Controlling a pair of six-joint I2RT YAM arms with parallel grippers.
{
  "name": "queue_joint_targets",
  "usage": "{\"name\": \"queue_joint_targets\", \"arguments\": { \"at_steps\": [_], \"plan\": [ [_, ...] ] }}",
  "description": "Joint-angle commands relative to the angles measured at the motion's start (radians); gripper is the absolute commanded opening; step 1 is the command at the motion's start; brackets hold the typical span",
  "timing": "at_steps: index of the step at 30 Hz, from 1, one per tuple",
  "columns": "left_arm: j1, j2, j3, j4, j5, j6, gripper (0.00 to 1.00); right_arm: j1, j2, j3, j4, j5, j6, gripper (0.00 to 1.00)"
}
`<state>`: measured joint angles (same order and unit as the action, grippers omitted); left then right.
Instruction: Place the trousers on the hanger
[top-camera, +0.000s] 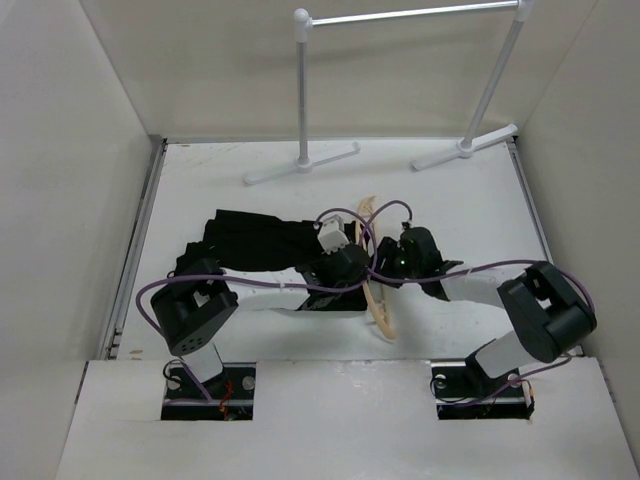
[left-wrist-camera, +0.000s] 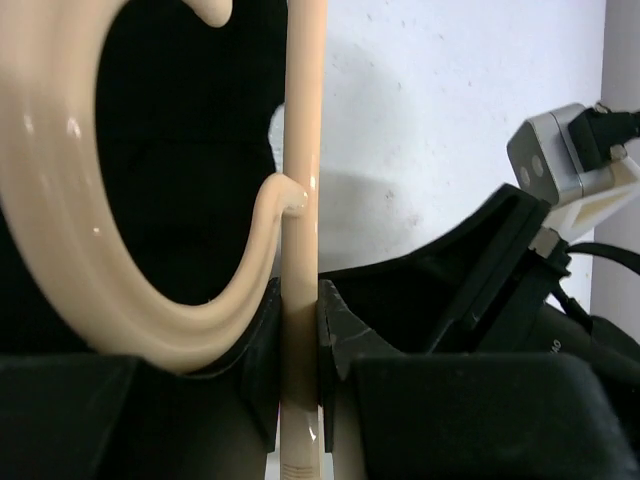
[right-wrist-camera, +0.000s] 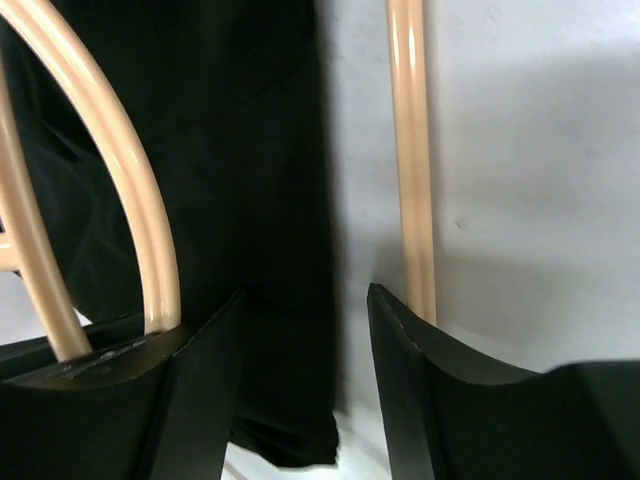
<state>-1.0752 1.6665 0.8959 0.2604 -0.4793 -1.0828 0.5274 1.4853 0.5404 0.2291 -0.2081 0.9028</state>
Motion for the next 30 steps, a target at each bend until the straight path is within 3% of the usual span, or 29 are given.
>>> {"name": "queue_joint_targets", "arguments": {
  "at_steps": [1, 4, 7, 9, 26, 28, 30],
  "plan": [
    [0.007, -0.05, -0.028, 0.026, 0.051, -0.012, 0.01, 0.021, 0.053, 0.026, 0.111, 0.036, 0.047, 0.59],
    [0.019, -0.057, -0.046, 0.03, 0.067, -0.011, 0.01, 0.024, 0.088, 0.02, 0.17, 0.018, 0.083, 0.53],
    [0.024, -0.063, -0.06, 0.03, 0.074, -0.011, 0.01, 0.019, 0.11, 0.023, 0.199, -0.005, 0.116, 0.26],
    [0.028, -0.074, -0.074, 0.03, 0.082, -0.009, 0.01, 0.022, 0.077, 0.026, 0.203, -0.007, 0.128, 0.17],
    [0.228, -0.393, -0.324, -0.085, 0.085, 0.044, 0.01, -0.194, -0.364, 0.027, -0.137, -0.01, 0.027, 0.09],
    [0.241, -0.419, -0.342, -0.105, 0.093, 0.053, 0.02, -0.208, -0.353, 0.017, -0.136, -0.022, 0.021, 0.11],
    [0.243, -0.424, -0.356, -0.104, 0.107, 0.057, 0.02, -0.191, -0.285, 0.036, -0.116, -0.074, 0.004, 0.23]
  ]
}}
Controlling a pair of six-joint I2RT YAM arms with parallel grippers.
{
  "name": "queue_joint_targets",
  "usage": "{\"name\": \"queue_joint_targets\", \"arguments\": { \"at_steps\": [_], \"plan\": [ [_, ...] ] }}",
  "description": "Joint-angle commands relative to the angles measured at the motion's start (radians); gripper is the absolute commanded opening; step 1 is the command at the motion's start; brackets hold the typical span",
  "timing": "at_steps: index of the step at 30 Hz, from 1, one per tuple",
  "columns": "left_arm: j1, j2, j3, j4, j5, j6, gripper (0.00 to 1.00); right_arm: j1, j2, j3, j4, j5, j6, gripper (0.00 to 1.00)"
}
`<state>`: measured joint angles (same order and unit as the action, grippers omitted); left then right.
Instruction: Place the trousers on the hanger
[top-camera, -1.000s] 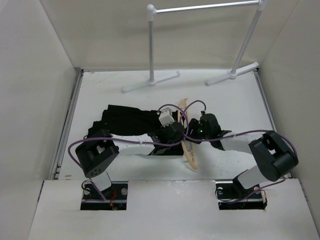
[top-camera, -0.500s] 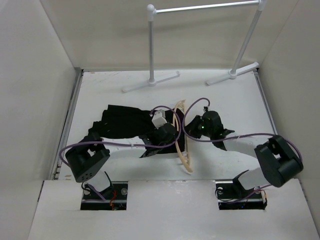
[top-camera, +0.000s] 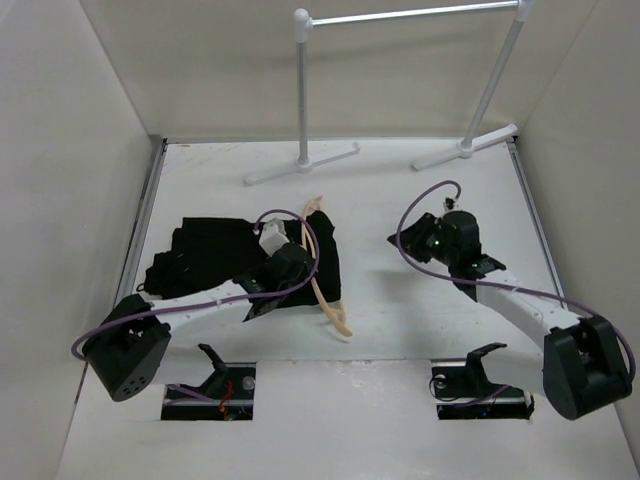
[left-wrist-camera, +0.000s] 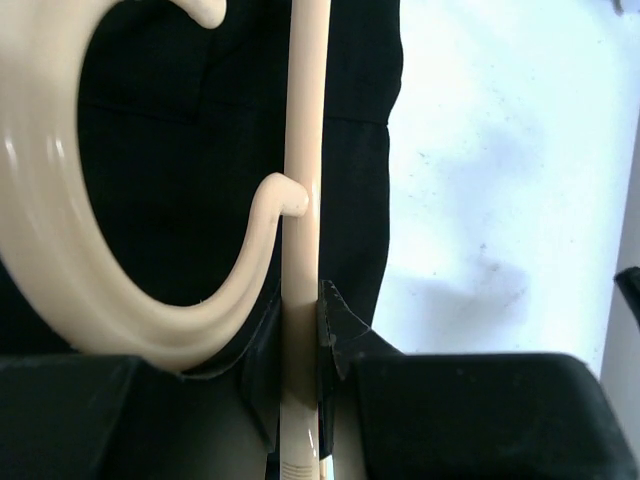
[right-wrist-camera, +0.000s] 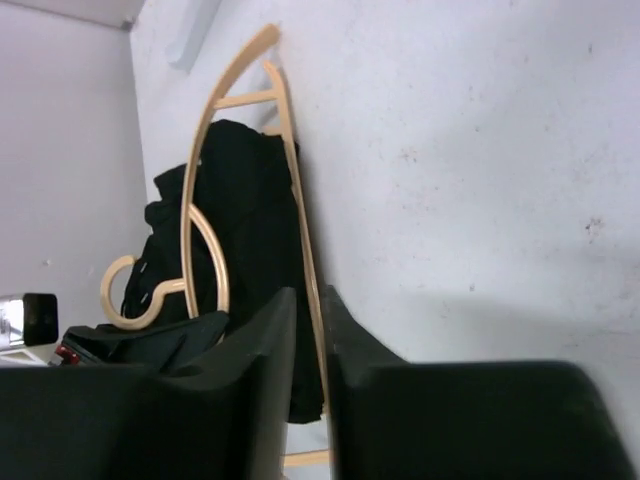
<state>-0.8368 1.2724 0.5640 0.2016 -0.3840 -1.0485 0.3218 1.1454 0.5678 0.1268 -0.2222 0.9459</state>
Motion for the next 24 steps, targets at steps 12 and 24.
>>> {"name": "queue_joint_targets", "arguments": {
  "at_steps": [12, 24],
  "plan": [
    [-0.032, 0.007, 0.0, -0.034, -0.001, 0.019, 0.02, 0.343, 0.465, 0.274, 0.046, -0.046, -0.094, 0.64],
    [-0.038, 0.001, -0.009, -0.039, -0.007, 0.018, 0.02, 0.362, 0.542, 0.296, 0.066, -0.014, -0.084, 0.12]
  ]
}}
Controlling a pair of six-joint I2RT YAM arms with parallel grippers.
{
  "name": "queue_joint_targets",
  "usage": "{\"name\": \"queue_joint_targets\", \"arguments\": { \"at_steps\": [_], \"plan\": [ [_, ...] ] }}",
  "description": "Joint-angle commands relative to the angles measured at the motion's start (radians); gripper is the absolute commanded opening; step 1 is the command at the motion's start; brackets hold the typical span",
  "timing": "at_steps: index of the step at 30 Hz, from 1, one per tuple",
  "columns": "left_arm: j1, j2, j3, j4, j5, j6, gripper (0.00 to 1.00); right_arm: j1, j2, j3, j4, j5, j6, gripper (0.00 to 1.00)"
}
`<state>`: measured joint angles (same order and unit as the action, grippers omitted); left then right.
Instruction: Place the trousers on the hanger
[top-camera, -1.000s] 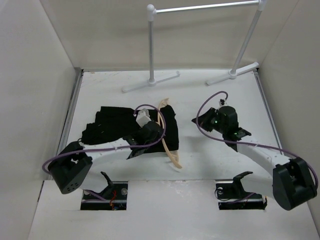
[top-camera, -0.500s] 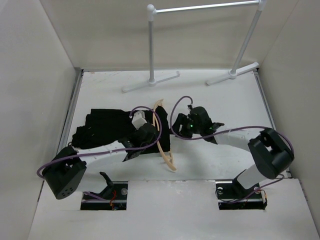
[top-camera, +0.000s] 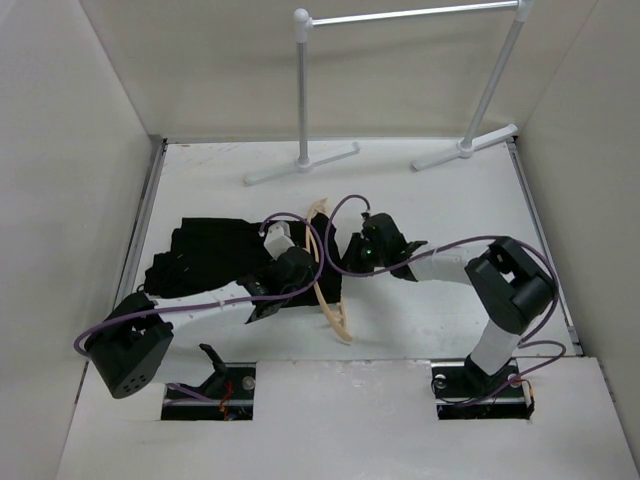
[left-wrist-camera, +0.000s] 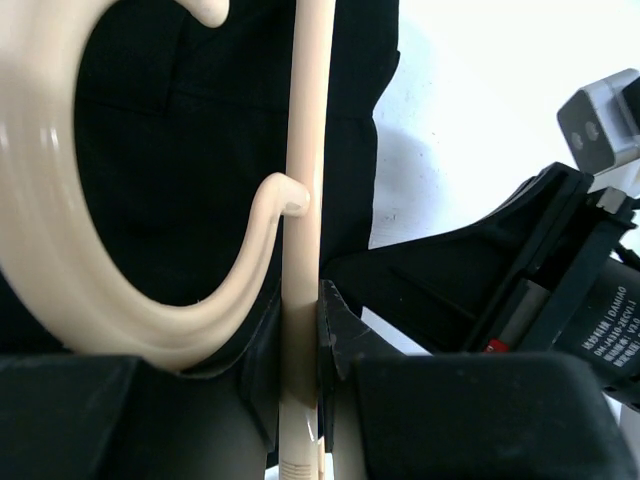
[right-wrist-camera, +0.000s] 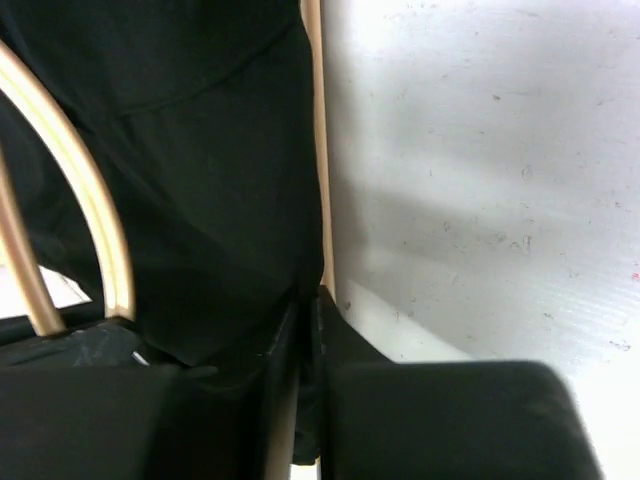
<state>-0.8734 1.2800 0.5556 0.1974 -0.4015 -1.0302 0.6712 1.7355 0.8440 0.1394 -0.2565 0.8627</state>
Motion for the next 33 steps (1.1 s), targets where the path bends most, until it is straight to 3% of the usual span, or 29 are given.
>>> {"name": "queue_joint_targets", "arguments": {
  "at_steps": [1, 9, 19, 24, 33],
  "plan": [
    [-0.002, -0.01, -0.002, -0.038, 0.01, 0.001, 0.02, 0.012, -0.074, 0.017, 0.052, 0.031, 0.002, 0.1],
    [0.03, -0.057, -0.016, -0.105, 0.006, 0.018, 0.02, -0.087, -0.303, -0.04, -0.018, 0.046, 0.002, 0.03],
    [0.087, -0.171, -0.031, -0.217, -0.022, 0.071, 0.02, -0.262, -0.501, -0.219, -0.072, 0.042, 0.012, 0.02],
    [0.11, -0.223, -0.023, -0.28, -0.028, 0.108, 0.02, -0.348, -0.541, -0.289, -0.084, 0.028, 0.009, 0.03],
    [0.078, -0.236, 0.033, -0.322, -0.029, 0.133, 0.02, -0.344, -0.533, -0.318, -0.075, 0.037, 0.013, 0.06]
  ]
}}
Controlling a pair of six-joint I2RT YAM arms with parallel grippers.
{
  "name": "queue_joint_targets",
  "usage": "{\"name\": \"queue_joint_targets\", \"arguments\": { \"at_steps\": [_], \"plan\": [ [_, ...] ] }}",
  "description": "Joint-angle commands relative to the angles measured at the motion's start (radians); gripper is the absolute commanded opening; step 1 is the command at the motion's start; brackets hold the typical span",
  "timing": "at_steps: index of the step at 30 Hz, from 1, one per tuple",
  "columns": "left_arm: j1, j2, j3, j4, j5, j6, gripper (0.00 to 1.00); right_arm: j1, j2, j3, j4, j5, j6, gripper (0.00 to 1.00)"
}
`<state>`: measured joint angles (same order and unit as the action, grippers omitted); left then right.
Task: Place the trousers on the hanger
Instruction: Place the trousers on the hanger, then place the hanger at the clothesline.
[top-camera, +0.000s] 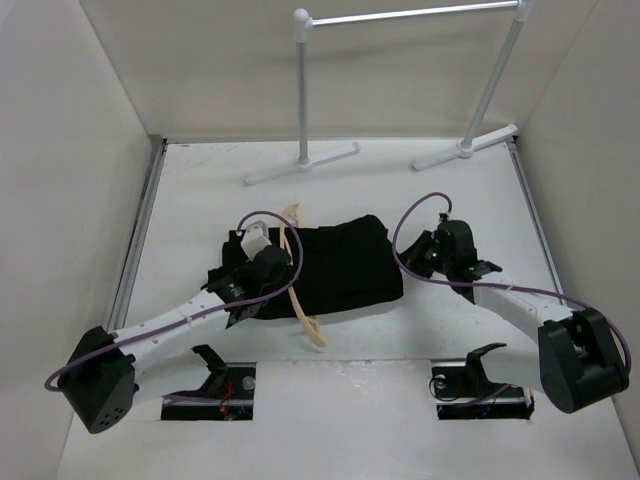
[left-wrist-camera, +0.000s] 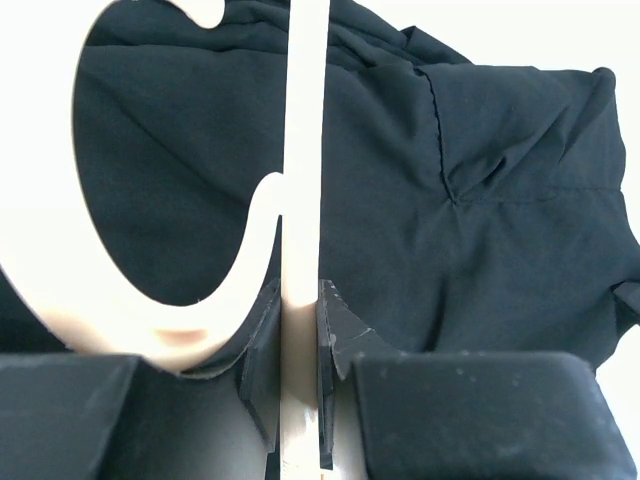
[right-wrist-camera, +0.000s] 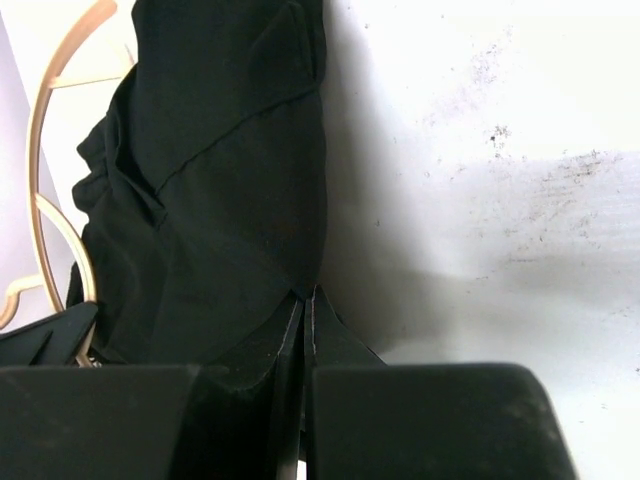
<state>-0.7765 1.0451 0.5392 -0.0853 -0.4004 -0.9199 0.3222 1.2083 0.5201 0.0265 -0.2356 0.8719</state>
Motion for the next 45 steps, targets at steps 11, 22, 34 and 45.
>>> {"name": "queue_joint_targets", "arguments": {
  "at_steps": [11, 22, 34, 45],
  "plan": [
    [-0.128, 0.055, 0.47, -0.307, -0.138, 0.11, 0.01, 0.013, -0.105, -0.005, -0.045, 0.028, 0.018, 0.44],
    [-0.238, 0.23, 1.041, -0.47, -0.183, 0.335, 0.01, 0.073, -0.559, 0.283, -0.35, 0.01, -0.082, 0.65],
    [-0.221, 0.414, 1.237, -0.366, -0.089, 0.394, 0.01, 0.448, -0.351, 0.615, -0.27, 0.011, -0.175, 0.63],
    [-0.247, 0.46, 1.318, -0.349, -0.074, 0.412, 0.01, 0.571, -0.217, 0.586, -0.169, 0.081, -0.186, 0.71]
  ]
}}
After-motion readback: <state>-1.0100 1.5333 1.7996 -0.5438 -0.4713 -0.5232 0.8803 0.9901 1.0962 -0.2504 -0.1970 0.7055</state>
